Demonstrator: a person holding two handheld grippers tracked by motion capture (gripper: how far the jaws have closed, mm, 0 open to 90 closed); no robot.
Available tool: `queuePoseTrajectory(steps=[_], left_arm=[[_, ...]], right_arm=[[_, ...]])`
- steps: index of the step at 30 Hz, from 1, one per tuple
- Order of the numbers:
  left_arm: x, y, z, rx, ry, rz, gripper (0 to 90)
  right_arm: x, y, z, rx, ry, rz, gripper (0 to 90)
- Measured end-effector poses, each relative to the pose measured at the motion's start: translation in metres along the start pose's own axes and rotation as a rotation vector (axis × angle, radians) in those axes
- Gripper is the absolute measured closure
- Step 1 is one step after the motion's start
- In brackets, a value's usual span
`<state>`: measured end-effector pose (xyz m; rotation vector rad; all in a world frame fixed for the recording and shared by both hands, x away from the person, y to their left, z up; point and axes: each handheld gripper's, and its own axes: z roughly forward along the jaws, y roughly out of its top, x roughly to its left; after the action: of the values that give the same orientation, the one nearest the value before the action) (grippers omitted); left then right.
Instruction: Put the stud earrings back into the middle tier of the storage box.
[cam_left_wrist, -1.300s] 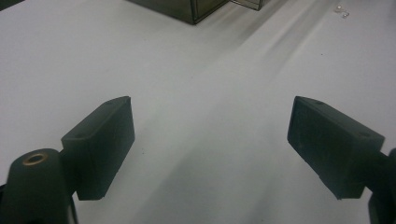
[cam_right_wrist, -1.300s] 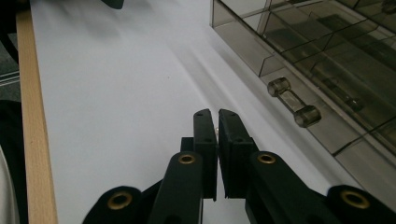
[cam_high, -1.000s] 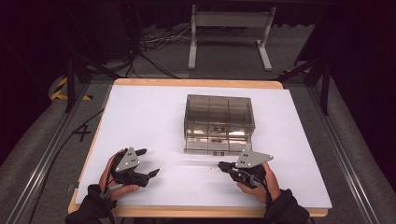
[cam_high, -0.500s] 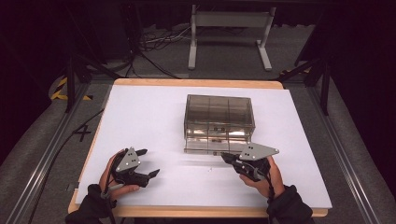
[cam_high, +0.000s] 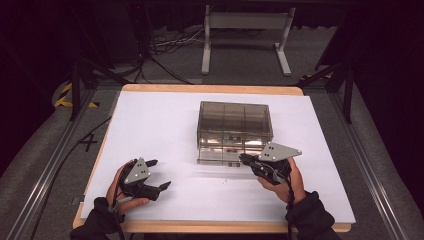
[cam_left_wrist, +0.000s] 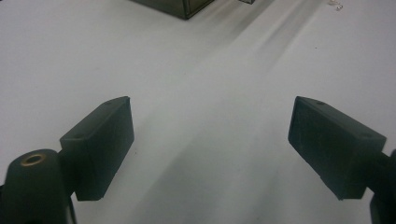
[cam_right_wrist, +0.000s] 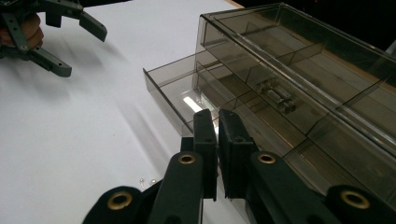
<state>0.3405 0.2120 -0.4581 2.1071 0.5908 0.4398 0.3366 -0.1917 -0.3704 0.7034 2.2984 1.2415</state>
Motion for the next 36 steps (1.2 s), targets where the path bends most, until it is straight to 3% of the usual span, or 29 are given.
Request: queuePoseTrajectory(steps=[36], left_arm=[[0.000, 0.000, 0.000, 0.001, -0.009, -0.001, 14.6]], right_arm=[[-0.017, 0.014, 0.034, 0.026, -0.034, 0.006, 86.6]])
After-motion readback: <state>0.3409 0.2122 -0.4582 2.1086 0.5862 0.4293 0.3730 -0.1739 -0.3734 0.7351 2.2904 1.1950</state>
